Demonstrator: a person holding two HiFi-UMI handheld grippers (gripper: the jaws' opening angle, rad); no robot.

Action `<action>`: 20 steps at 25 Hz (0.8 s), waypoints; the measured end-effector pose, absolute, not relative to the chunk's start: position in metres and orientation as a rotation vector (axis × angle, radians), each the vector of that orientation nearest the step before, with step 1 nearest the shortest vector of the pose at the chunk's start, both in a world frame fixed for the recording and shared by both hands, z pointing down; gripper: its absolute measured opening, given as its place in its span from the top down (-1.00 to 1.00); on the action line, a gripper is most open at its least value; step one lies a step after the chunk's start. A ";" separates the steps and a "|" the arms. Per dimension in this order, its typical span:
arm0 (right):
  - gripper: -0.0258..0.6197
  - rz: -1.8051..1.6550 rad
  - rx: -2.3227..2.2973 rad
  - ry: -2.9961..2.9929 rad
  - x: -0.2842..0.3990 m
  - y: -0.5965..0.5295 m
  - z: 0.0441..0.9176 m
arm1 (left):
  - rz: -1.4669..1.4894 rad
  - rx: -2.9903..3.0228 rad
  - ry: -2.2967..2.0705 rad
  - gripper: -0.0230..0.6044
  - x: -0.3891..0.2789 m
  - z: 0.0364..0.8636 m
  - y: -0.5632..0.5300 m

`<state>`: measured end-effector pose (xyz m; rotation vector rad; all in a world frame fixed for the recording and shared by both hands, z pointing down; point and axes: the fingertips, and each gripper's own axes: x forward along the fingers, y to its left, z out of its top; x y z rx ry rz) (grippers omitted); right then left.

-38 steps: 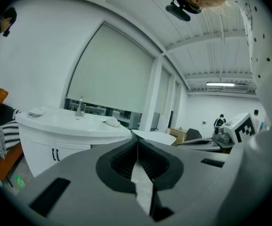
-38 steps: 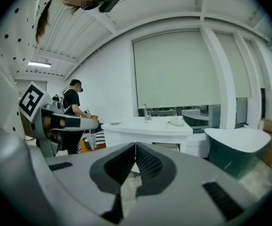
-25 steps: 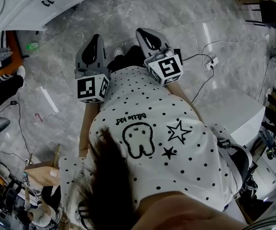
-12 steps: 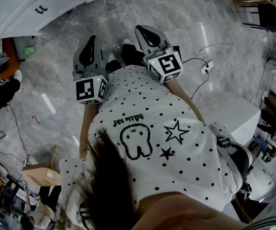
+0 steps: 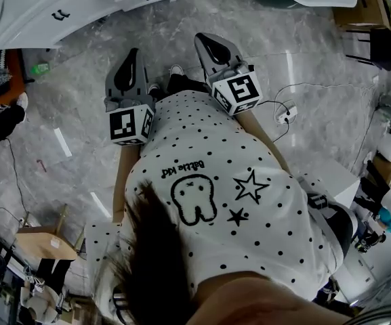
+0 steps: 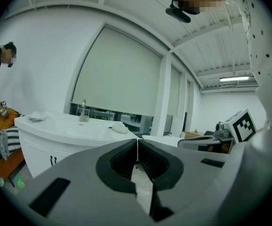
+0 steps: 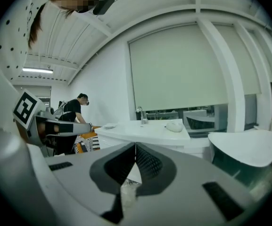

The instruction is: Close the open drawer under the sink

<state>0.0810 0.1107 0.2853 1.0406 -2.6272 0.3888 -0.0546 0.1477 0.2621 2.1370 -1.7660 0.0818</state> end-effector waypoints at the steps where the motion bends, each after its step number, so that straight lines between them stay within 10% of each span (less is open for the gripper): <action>1: 0.88 0.381 1.032 -2.633 0.080 0.109 0.285 | 0.075 2.131 -1.776 0.89 -0.055 0.262 0.148; 20: 0.88 0.355 1.023 -2.630 0.084 0.104 0.280 | -0.006 2.112 -1.767 0.89 -0.051 0.257 0.148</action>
